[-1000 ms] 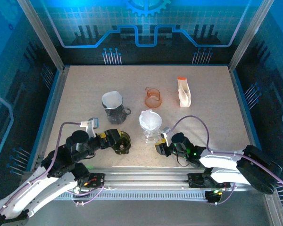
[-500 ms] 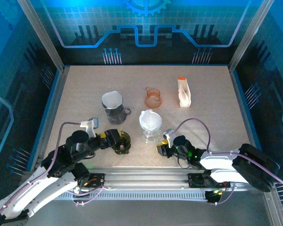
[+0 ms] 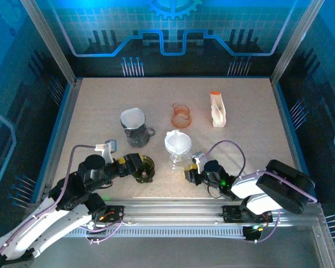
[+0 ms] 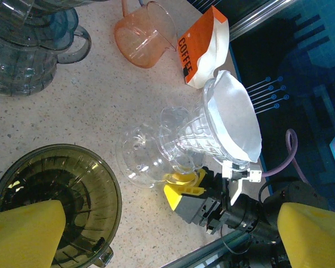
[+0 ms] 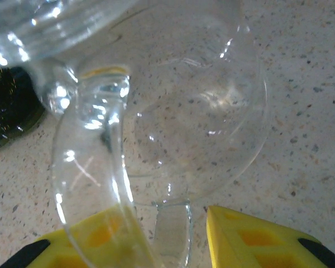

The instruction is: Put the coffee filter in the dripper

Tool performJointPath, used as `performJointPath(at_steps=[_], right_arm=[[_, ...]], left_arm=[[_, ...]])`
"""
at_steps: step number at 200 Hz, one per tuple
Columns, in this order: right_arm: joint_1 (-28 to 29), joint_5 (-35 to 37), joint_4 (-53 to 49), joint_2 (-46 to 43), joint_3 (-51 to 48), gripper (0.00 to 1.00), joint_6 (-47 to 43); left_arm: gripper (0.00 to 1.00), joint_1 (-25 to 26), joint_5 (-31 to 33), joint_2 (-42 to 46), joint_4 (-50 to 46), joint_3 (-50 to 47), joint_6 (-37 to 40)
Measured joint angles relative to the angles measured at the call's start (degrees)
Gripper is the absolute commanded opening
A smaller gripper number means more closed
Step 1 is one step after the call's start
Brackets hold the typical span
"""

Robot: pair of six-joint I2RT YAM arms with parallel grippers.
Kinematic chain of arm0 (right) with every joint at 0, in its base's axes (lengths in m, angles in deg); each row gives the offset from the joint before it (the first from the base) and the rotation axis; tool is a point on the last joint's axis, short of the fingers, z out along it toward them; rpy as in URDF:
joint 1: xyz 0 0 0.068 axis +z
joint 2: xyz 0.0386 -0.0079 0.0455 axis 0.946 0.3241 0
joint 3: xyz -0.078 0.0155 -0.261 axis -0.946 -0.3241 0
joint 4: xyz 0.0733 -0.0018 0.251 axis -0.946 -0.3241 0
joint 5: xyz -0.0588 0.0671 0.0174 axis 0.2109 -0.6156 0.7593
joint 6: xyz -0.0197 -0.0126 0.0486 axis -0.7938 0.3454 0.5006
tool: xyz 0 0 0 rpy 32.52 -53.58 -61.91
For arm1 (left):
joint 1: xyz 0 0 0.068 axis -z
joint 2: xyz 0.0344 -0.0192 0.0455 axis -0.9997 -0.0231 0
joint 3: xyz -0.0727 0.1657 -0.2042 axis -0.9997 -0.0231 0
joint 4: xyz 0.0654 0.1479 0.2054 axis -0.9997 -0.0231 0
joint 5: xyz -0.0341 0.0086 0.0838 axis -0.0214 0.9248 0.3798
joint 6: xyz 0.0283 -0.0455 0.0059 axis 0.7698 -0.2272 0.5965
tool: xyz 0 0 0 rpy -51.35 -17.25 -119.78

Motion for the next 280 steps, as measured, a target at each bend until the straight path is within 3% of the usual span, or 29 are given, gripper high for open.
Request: performJointPath(at_steps=[97,184,280], right_arm=[[-4.1,-2.7,13.6,13.1,2.8,0.33,3.3],[-4.7,-2.9,14.9,19.4,10.1,0.31,5.6],[-5.9,-2.9,13.9,25.3,17.8,0.28,6.8]], left_arm=[[0.99,0.0,0.2,0.0,-0.3,0.0,0.1],[0.97,0.0,2.5,1.6,-3.4,0.0,-0.1],[0.76,0.0,7.3,1.4,-9.7,0.0,-2.7]])
